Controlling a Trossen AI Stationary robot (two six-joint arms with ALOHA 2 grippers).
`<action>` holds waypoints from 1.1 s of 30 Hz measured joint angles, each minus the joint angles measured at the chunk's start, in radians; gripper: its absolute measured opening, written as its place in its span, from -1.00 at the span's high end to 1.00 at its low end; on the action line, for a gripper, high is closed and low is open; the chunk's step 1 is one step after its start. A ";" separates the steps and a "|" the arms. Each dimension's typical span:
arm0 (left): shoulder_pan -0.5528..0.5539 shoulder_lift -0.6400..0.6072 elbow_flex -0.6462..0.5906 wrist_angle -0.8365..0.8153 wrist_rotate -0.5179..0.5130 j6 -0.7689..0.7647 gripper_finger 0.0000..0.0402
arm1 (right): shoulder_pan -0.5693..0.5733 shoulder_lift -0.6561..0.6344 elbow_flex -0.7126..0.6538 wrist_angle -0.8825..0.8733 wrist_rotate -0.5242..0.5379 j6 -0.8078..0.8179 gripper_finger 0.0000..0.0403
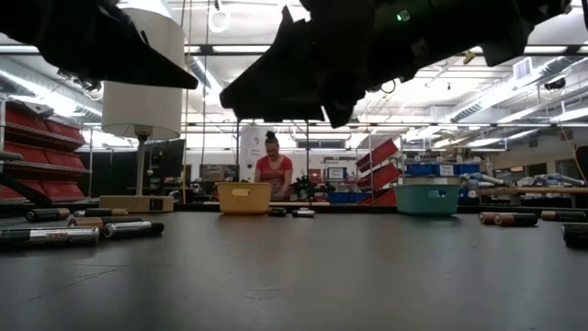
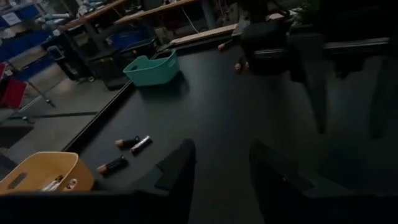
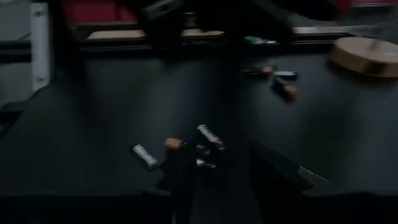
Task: Sort batteries
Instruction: Put the black battery into the blue bin
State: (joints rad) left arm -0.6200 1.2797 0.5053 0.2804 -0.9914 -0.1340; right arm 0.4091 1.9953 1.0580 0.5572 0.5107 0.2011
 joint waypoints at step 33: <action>-0.045 -0.050 0.129 -0.642 0.408 -0.651 0.25 | -0.041 -0.018 0.001 0.001 -0.376 -0.175 0.03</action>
State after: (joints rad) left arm -0.6648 1.2301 0.6342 -0.3614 -0.5838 -0.7851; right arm 0.3679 1.9770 1.0588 0.5581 0.1343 0.0259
